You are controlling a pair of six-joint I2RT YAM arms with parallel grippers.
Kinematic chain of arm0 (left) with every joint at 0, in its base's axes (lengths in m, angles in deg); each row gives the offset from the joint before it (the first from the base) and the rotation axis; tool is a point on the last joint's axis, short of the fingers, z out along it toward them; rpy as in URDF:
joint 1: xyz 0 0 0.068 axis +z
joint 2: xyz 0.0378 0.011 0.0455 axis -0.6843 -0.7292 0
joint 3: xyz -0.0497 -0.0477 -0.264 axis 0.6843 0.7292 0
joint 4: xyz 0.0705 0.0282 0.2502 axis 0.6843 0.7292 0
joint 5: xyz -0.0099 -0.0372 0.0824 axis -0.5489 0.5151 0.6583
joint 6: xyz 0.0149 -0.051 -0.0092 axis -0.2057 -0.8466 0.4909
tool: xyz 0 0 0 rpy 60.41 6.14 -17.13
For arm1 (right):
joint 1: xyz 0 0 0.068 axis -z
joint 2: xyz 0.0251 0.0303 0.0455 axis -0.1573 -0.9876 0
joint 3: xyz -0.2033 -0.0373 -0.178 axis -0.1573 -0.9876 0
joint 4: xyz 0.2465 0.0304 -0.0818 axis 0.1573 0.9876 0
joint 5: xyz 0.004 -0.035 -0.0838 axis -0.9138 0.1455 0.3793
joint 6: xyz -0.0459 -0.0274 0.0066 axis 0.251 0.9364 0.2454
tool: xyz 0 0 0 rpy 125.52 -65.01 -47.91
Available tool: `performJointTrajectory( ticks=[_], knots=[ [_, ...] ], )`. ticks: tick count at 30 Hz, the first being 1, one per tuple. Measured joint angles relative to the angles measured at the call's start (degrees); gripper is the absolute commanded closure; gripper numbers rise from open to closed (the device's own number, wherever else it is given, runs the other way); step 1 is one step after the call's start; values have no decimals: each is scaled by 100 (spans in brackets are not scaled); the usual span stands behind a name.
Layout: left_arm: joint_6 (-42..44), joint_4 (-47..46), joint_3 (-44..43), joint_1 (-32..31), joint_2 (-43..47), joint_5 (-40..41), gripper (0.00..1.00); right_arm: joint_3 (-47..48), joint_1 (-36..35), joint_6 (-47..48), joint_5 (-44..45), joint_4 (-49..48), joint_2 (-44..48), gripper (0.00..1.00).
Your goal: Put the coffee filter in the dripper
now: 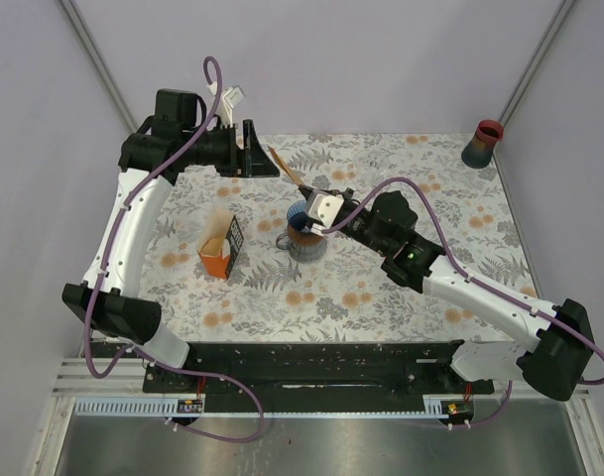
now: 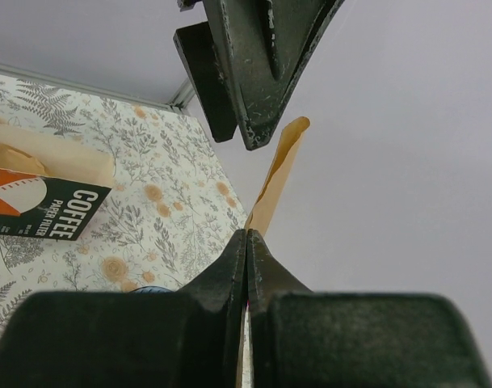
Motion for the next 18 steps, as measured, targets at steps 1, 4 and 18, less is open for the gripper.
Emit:
performJointTrajectory(
  ticks=[1, 4, 18],
  knots=[
    [-118, -101, 68, 0, 0, -50, 31, 0, -2, 11, 9, 0, 0, 100],
    [-380, -332, 190, 0, 2, -118, 38, 0, -22, 37, 15, 0, 0, 100],
    [-715, -728, 249, 0, 15, -245, 33, 0, -28, 66, 37, 2, -4, 100]
  ],
)
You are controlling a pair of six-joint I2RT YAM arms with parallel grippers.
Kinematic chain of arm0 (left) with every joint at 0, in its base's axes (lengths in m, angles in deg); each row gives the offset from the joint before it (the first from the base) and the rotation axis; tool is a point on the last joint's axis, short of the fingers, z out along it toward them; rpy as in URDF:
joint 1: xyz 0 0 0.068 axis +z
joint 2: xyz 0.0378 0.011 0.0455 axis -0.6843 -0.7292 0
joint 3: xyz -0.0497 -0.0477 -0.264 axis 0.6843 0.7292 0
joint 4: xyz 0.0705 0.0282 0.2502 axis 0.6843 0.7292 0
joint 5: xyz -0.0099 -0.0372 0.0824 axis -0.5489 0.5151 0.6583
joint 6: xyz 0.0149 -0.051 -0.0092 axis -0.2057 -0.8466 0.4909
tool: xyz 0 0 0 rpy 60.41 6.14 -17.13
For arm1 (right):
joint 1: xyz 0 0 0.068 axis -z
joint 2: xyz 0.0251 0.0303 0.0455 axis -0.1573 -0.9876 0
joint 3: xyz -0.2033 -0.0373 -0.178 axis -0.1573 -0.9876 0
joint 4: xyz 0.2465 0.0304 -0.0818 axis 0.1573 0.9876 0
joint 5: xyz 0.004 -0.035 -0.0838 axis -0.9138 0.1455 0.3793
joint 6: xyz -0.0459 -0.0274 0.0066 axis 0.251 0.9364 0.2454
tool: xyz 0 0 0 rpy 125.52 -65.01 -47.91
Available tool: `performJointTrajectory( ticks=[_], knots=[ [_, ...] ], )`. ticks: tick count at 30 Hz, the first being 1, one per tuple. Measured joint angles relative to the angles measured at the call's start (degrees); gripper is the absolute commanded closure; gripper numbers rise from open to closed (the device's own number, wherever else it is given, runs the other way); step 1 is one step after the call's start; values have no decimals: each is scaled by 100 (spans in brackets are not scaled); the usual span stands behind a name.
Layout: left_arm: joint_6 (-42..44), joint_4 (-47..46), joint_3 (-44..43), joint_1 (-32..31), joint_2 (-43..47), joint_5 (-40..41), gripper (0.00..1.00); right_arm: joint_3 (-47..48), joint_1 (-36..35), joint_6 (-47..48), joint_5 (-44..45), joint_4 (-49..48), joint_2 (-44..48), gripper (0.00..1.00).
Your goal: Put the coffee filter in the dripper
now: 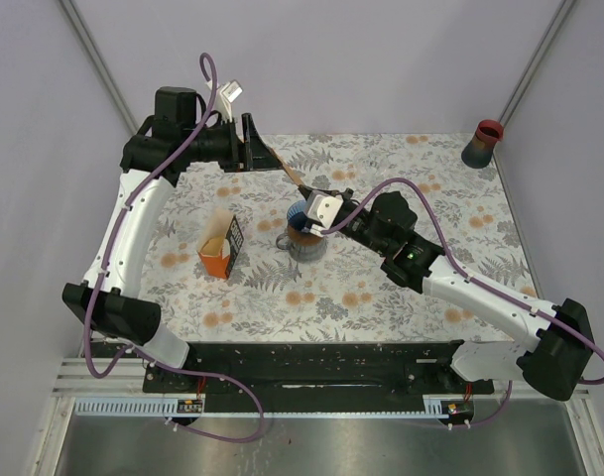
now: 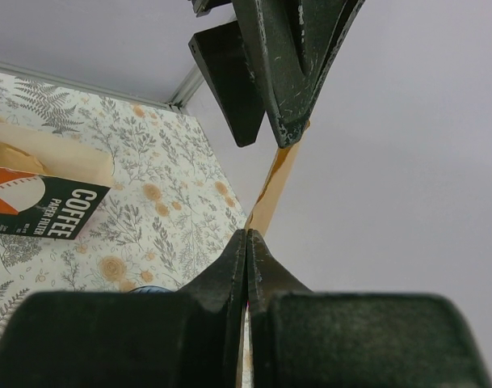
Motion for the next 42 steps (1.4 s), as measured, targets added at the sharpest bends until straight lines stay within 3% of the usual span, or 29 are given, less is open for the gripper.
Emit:
performJointTrajectory(
  ticks=[26, 34, 42],
  knots=[
    [31, 94, 2, 7, 118, 409, 48, 0, 0, 17, -7, 2, -4, 100],
    [-83, 87, 11, 35, 28, 280, 35, 0, -160, 317, 190, 2, -140, 100],
    [-455, -52, 127, 431, 28, 24, 27, 0, -442, 1047, 1534, -1021, -654, 100]
  ],
)
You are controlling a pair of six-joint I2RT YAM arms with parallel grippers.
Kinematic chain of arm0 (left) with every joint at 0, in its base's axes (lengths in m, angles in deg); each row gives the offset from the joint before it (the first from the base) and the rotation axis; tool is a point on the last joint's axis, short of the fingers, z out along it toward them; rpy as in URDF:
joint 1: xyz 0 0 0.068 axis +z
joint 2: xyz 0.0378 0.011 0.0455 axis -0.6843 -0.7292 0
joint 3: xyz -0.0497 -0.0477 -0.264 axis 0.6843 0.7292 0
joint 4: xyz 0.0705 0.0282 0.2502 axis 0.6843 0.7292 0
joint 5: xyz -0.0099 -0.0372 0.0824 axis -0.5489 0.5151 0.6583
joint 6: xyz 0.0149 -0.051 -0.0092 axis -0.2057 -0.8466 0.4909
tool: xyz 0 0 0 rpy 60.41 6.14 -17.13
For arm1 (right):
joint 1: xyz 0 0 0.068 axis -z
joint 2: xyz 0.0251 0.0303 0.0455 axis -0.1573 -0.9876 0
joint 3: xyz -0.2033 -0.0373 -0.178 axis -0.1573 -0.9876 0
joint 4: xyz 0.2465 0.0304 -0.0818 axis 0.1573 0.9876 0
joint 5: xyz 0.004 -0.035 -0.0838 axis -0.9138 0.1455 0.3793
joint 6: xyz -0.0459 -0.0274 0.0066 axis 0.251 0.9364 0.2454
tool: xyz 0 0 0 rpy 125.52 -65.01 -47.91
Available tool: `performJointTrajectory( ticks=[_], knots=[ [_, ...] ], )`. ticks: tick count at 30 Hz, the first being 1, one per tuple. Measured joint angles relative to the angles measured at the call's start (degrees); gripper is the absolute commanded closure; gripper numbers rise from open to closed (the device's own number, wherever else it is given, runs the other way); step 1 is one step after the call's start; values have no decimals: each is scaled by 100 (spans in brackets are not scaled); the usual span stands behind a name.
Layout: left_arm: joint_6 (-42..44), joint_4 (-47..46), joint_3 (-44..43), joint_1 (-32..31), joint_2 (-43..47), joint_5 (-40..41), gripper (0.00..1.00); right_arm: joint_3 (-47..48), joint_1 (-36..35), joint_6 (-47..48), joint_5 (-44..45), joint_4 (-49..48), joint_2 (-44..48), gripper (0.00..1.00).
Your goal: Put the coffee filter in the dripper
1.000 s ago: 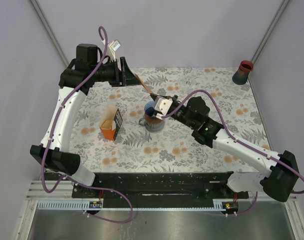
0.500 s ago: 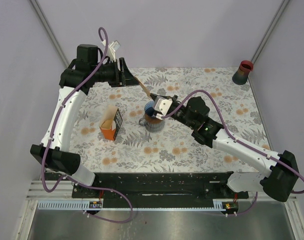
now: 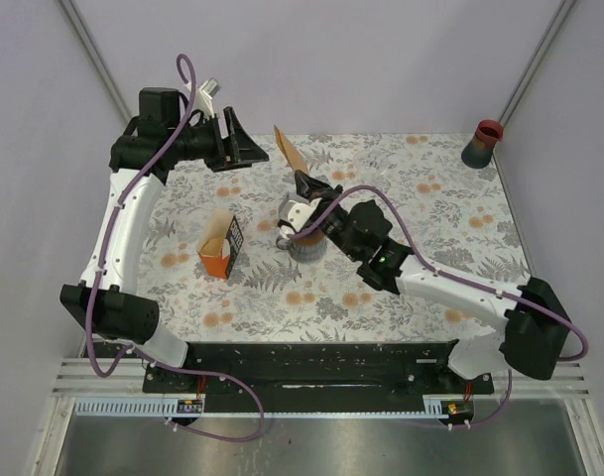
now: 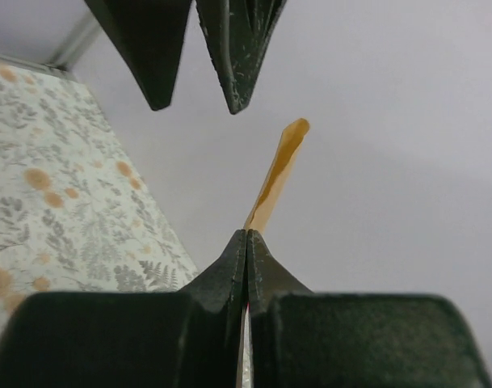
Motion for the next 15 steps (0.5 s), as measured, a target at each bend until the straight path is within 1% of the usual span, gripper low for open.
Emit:
performJointTrajectory(
  ticks=[4, 7, 11, 13, 15],
  knots=[
    [-120, 26, -103, 127, -20, 0, 26, 9, -243, 1001, 859, -1412, -697, 100],
    [-146, -2, -382, 101, -94, 2, 25, 223, -389, 2028, 1469, -2614, -1572, 100],
    [-127, -11, -695, 70, -101, 20, 25, 382, -420, 3012, 1878, -3421, -2218, 100],
    [-76, -31, -796, 70, -87, 72, 27, 391, -422, 3401, 1998, -3663, -2258, 100],
    [-22, -28, -848, 68, -61, 181, 30, 450, -428, 3545, 2022, -3829, -2258, 100]
  ],
)
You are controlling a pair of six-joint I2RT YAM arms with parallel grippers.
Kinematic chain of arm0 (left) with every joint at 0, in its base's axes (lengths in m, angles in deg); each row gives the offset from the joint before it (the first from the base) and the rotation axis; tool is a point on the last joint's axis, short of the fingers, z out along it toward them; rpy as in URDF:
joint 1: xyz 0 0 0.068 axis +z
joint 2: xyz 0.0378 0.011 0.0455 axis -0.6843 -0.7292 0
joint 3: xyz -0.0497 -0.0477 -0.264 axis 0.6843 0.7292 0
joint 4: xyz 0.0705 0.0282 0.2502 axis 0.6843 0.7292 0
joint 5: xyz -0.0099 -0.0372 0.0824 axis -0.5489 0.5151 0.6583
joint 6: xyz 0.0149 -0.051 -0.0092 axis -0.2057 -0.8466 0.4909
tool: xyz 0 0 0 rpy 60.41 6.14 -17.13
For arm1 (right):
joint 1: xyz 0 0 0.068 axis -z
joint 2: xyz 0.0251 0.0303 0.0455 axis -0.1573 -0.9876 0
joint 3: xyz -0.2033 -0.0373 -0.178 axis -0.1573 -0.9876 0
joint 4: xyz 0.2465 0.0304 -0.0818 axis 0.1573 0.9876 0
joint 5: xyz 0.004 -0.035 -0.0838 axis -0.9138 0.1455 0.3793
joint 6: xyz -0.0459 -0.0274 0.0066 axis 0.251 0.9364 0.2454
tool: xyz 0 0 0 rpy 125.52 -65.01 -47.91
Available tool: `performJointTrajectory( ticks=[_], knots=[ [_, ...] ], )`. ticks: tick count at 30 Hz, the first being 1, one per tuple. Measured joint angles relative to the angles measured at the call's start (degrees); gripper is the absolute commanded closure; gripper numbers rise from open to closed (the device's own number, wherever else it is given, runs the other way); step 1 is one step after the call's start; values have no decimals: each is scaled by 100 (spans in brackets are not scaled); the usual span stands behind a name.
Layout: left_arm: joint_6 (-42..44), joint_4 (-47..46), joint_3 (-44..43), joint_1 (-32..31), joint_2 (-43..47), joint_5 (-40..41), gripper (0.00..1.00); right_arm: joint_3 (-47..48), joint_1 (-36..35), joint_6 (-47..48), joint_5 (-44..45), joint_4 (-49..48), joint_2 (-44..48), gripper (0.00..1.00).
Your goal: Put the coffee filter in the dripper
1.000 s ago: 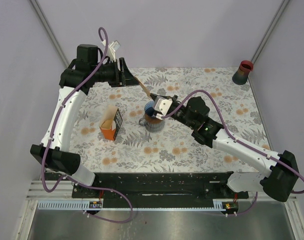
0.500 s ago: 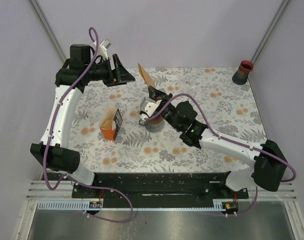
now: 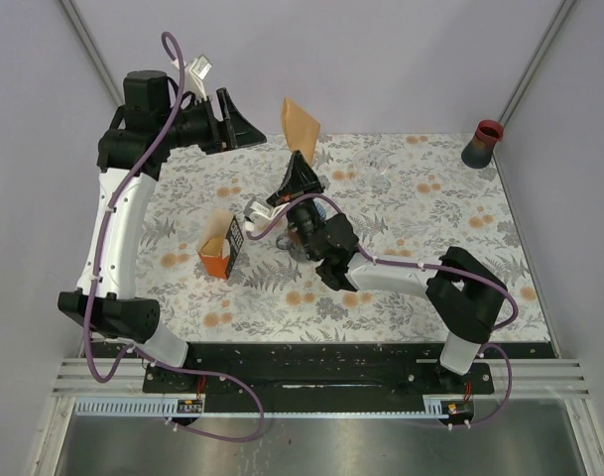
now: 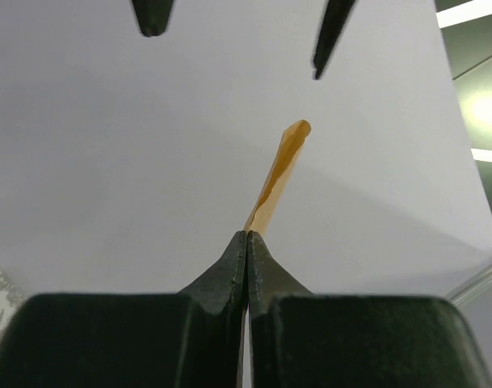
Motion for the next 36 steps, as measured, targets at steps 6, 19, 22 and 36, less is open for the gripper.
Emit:
performJointTrajectory(
  ticks=[6, 19, 22, 36],
  knots=[
    [107, 4, -238, -76, 17, 339, 33, 136, -55, 400, 26, -391, 2, 100],
    [516, 2, -1172, -804, -149, 1368, 51, 164, -116, 640, 31, -428, 2, 100],
    [560, 11, -1182, -879, -280, 1591, 51, 164, -118, 640, 35, -428, 2, 100],
    [636, 39, -1185, -1152, -581, 1880, 61, 162, -118, 638, 76, -428, 2, 100]
  ],
)
